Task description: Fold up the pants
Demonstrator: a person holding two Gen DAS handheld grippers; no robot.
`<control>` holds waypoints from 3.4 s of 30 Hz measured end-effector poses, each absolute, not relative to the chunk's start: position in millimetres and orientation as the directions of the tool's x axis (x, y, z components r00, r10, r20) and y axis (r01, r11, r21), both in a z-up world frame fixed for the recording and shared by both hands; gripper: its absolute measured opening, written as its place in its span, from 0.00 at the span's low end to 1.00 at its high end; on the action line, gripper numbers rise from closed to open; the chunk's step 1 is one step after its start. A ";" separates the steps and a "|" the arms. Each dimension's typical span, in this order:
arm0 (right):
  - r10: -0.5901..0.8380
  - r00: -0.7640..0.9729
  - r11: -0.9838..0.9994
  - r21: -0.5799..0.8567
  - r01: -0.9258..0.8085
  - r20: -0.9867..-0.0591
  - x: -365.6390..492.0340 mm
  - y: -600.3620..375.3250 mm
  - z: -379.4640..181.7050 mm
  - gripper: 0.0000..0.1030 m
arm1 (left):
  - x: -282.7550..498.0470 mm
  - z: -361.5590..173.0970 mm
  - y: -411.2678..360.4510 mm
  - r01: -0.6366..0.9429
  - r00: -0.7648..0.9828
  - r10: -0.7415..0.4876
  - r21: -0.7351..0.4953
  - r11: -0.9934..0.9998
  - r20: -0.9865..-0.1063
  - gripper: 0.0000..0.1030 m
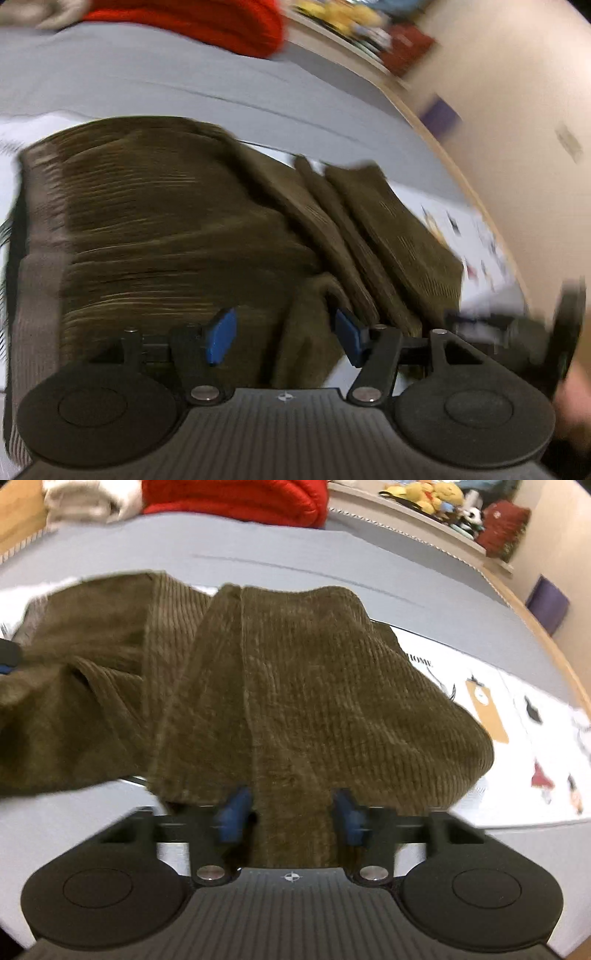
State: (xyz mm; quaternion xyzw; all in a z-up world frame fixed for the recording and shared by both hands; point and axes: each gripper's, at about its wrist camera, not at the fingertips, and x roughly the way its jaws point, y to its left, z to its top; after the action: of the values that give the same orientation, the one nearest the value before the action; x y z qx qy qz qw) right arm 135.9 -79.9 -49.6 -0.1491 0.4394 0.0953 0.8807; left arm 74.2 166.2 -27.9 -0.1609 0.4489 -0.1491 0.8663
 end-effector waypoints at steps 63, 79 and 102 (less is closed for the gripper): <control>-0.158 0.766 0.845 0.316 0.431 -0.623 180.9 -385.2 29.1 0.03 | 42.3 -74.1 43.6 0.620 0.356 -0.446 -0.149 0.770 -0.821 0.08; -0.086 0.503 0.546 0.381 0.746 -0.860 119.4 -495.2 -55.9 0.40 | 62.1 -62.3 52.8 0.551 0.378 -0.532 -0.277 0.787 -0.758 0.50; -0.149 0.425 0.433 0.328 0.840 -0.893 107.1 -529.9 -70.7 0.04 | 90.7 -79.1 75.5 0.370 0.466 -0.306 -0.132 0.920 -0.830 0.50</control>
State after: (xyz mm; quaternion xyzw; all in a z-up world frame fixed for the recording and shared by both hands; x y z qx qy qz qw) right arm 107.1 -529.9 -70.7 0.4133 0.4177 -0.3359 0.7362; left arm 90.7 75.5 -79.1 0.0333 0.4776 -0.1977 0.8554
